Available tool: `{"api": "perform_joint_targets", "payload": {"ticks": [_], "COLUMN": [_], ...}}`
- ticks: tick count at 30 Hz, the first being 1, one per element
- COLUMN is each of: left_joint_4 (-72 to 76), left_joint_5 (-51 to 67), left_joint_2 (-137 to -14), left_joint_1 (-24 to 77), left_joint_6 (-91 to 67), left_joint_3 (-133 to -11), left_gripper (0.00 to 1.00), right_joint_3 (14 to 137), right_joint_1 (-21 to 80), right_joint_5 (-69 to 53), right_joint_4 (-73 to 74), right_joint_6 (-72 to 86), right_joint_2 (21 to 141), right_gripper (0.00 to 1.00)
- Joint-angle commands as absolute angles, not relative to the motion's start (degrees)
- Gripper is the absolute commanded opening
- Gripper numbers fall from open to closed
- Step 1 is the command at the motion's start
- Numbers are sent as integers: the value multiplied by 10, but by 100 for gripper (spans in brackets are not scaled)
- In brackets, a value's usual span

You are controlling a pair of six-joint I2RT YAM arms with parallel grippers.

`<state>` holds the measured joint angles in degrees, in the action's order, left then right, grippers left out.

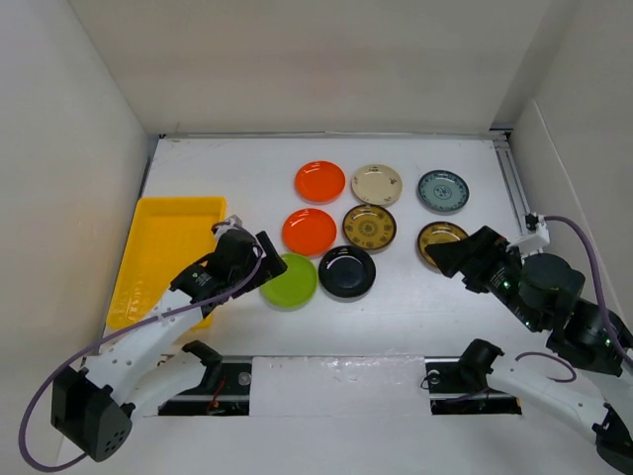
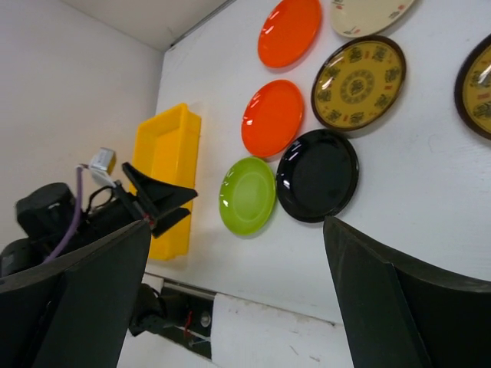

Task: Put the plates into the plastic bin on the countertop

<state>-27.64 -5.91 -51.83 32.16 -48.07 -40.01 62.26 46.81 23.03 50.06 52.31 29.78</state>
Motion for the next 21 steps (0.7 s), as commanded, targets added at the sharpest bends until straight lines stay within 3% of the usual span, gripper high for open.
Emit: {"api": "perform_joint_targets", "payload": {"ticks": [1,11,16,20,21], "left_joint_4": [-234,-216,-198,-178,-178], "left_joint_5": [-52,-89,-110,-121,-129], "left_joint_2": [-497,-510,-529,-545,-550], "left_joint_1": [322,322,322,322,322], "left_joint_6": [-558,-639,-647,-653,-653], "left_joint_3": [-369,-263,-237,-225,-225], "left_gripper": [100,98,83,64,53], "right_joint_3": [613,602,602,602,602], "right_joint_1": [468,468,468,468,468], "right_joint_5": [193,156,151,151,151], "right_joint_4": [439,398,393,393,393], "right_joint_6": [512,512,512,512,512], "right_joint_2": [290,285,279,279,279], "right_gripper": [100,100,100,100,100]}}
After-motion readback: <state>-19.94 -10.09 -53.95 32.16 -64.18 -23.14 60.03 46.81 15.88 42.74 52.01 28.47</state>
